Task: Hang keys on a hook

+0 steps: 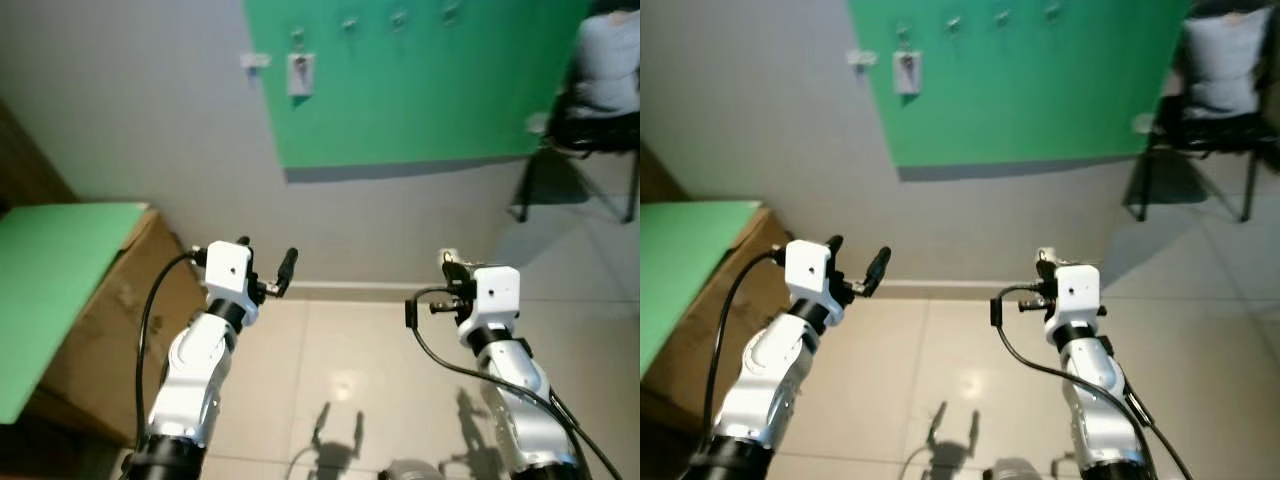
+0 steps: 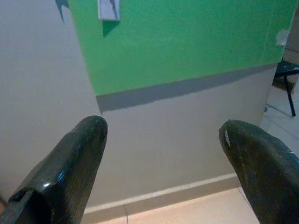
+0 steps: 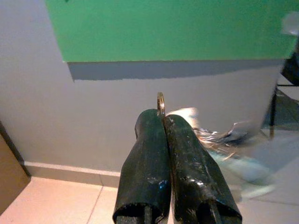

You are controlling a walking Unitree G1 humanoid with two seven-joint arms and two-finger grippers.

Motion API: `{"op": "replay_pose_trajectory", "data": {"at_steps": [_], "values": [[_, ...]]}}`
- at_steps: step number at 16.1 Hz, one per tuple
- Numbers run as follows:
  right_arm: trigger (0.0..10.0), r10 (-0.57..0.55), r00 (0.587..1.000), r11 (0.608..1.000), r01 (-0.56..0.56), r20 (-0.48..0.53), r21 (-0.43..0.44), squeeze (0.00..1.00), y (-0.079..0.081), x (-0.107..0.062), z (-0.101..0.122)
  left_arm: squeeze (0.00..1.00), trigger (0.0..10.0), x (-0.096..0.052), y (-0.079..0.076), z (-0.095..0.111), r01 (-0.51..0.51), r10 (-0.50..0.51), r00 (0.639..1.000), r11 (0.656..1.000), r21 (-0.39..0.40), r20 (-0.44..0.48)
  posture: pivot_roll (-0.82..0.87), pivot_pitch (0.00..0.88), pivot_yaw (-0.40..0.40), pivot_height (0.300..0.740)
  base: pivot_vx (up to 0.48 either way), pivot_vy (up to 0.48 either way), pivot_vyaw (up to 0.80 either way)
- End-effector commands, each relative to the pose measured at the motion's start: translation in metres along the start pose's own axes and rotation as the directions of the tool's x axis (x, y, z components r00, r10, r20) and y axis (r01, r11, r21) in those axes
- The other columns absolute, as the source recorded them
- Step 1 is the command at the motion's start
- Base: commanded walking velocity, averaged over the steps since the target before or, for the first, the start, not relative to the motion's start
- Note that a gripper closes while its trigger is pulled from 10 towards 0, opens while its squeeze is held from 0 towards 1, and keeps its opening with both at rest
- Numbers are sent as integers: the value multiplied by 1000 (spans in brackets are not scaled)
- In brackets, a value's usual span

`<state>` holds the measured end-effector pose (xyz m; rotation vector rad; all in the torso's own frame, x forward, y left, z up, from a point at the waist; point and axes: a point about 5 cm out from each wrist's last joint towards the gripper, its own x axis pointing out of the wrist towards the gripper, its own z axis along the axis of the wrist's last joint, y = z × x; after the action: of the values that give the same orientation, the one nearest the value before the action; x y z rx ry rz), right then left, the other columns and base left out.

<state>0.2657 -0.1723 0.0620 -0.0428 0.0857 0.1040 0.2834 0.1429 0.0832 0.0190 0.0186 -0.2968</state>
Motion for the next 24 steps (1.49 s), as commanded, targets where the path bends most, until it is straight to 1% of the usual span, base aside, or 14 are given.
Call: {"op": "replay_pose_trajectory", "data": {"at_steps": [1,2,3,4,7,8,9,10,11,13,15,18,23,24], "values": [[0,32,999,999,-32,19,7,0,7,3,4,0,10000,-1,8,0,-30,30,1000,999,26,-7,-244,0,153,740,0,0,0],[0,33,999,999,-33,19,7,0,7,3,4,0,10000,0,7,1,-20,20,1000,999,28,-3,-244,0,152,740,0,0,0],[0,38,999,999,-38,24,9,0,7,4,5,0,10000,1,5,5,0,0,1000,1000,2,22,-245,0,151,740,251,0,0],[0,44,998,999,-44,33,7,0,8,5,7,0,10000,2,4,7,3,-4,999,1000,3,32,-244,0,151,740,405,255,0],[0,76,993,997,-75,87,-14,0,10,12,24,0,10000,4,4,10,-2,2,999,1000,8,38,-248,0,155,740,441,0,0],[0,77,991,997,-76,106,-16,0,7,18,32,0,10000,5,4,9,-6,6,1000,1000,18,29,-249,0,155,740,442,0,0],[0,76,991,997,-74,111,-20,0,5,20,34,0,10000,6,4,8,-3,3,1000,1000,19,26,-250,0,155,740,446,0,0],[0,75,991,997,-73,113,-21,0,4,22,35,0,10000,7,4,9,0,-1,1000,999,37,22,-250,0,155,740,454,0,0],[0,77,991,997,-75,113,-20,0,4,22,35,0,10000,9,4,10,0,-1,1000,999,39,19,-246,0,153,740,480,0,0],[0,96,990,995,-94,108,-19,0,7,22,33,0,10000,12,4,13,7,-8,1000,999,54,18,-245,0,155,740,480,0,0],[0,104,989,995,-103,104,-15,0,11,21,31,0,10000,12,5,14,6,-7,1000,999,50,23,-244,0,156,740,480,0,0],[0,120,988,993,-119,98,-9,0,14,21,30,0,10000,13,6,14,10,-12,1000,998,68,20,-245,0,158,740,477,0,0],[0,128,988,992,-128,86,-9,0,15,23,30,0,10000,15,5,15,17,-18,1000,997,70,16,-246,0,161,740,480,0,0],[0,123,987,992,-123,102,-9,0,15,23,32,0,10000,15,4,14,23,-24,1000,998,59,15,-244,0,161,740,480,0,0]]}}
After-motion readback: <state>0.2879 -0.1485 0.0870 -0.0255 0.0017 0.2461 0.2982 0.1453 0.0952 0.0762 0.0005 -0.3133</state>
